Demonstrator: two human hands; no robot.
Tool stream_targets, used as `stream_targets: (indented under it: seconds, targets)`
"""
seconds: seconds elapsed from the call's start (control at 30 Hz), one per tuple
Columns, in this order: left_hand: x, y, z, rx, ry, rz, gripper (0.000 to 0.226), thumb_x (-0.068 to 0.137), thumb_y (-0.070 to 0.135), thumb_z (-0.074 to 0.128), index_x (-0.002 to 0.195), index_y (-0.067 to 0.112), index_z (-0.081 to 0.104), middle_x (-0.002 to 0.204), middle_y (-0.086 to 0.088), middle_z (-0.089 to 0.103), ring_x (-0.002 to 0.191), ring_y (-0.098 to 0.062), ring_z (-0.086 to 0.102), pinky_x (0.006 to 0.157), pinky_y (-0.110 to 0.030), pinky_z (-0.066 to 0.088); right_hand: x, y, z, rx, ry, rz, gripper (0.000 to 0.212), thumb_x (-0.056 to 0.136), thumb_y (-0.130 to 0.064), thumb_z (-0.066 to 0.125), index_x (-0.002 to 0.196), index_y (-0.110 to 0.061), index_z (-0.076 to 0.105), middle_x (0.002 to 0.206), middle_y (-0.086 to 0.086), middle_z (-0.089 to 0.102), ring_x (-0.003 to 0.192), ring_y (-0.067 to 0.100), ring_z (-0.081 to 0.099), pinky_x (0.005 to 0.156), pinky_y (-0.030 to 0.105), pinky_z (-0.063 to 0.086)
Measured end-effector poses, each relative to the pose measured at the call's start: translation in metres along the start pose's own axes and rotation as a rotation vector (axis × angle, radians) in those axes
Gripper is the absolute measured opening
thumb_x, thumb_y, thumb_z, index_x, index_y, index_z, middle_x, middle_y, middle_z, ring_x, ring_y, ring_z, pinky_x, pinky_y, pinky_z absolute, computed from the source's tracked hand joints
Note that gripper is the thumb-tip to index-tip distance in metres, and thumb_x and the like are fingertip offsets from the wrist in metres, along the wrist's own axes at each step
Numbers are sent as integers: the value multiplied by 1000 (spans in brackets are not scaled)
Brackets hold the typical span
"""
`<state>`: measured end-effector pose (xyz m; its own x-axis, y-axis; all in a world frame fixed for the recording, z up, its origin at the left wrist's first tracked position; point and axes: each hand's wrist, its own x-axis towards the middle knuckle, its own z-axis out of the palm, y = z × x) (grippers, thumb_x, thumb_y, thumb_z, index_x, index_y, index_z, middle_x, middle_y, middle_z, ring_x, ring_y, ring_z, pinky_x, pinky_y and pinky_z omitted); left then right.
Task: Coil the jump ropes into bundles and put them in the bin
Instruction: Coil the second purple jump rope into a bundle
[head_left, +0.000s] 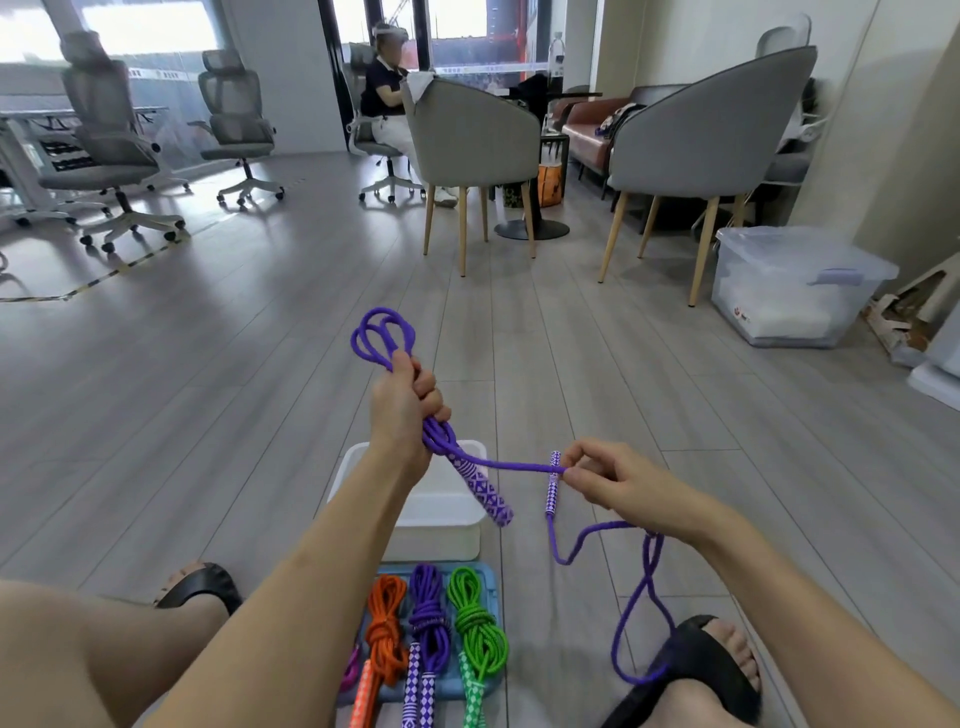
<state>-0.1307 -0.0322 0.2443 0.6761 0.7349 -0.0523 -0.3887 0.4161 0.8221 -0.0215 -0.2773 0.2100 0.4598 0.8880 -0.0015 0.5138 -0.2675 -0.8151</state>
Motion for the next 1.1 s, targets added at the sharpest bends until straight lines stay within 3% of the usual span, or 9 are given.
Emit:
stream_targets:
  seconds: [0.13, 0.3, 0.43, 0.57, 0.67, 0.77, 0.9, 1.0, 1.1]
  targets:
    - [-17, -10, 6, 407, -188, 40, 37, 111, 40, 33, 86, 14, 45, 65, 0, 50, 41, -14, 43, 42, -24, 35, 6, -10, 5, -108, 122, -92, 8, 103, -31, 60, 100, -35, 66, 72, -11, 57, 66, 10, 49, 66, 35, 46]
    - [-35, -28, 9, 649, -384, -37, 37, 111, 40, 31, 93, 10, 44, 68, -2, 59, 55, -26, 68, 47, -27, 44, 11, -18, 6, -267, 297, -185, 7, 99, -37, 63, 104, -36, 68, 93, -19, 64, 87, 6, 61, 78, 36, 56]
    - [-45, -43, 14, 750, -506, -87, 35, 111, 40, 31, 104, 8, 43, 80, -11, 72, 68, -37, 72, 55, -33, 56, 14, -15, 11, -397, 399, -257, 7, 97, -39, 64, 101, -34, 68, 92, -20, 61, 85, 3, 59, 74, 36, 55]
    - [-49, -53, 16, 753, -566, -154, 45, 111, 38, 33, 117, -4, 50, 80, -17, 71, 79, -41, 73, 69, -40, 61, 17, -11, 18, -449, 472, -212, 7, 98, -41, 63, 99, -35, 67, 90, -22, 60, 81, -2, 57, 72, 31, 54]
    - [-51, -55, 18, 702, -589, -234, 40, 111, 37, 34, 112, 2, 54, 70, -6, 60, 67, -30, 68, 64, -36, 57, 20, -8, 24, -461, 482, -174, 9, 98, -43, 62, 98, -35, 66, 92, -21, 62, 85, 4, 60, 74, 33, 54]
    - [-49, -52, 14, 747, -606, -370, 33, 109, 43, 40, 97, 14, 50, 63, 4, 41, 52, -12, 41, 54, -26, 42, 20, 0, 21, -499, 458, -169, 18, 94, -51, 62, 96, -34, 68, 92, -19, 65, 84, 5, 61, 71, 33, 53]
    - [-42, -40, 5, 963, -730, -428, 35, 100, 45, 60, 91, 11, 57, 62, 3, 36, 51, -13, 31, 49, -24, 36, 12, 10, 19, -458, 294, -149, 15, 97, -47, 62, 93, -34, 65, 77, -17, 61, 72, 7, 56, 65, 30, 47]
    - [-40, -33, 6, 720, -662, -410, 31, 104, 37, 56, 81, 17, 52, 61, 5, 30, 49, -9, 25, 46, -21, 31, 12, 25, 19, -222, 249, -90, 6, 100, -35, 64, 95, -32, 64, 72, -10, 59, 66, 8, 53, 66, 31, 47]
    - [-37, -23, 11, 521, -562, -333, 27, 107, 33, 49, 87, 16, 51, 61, 6, 28, 48, -7, 24, 46, -20, 31, 8, 46, 20, -162, 239, 9, 10, 103, -27, 61, 93, -28, 63, 71, -9, 58, 63, 5, 49, 64, 28, 46]
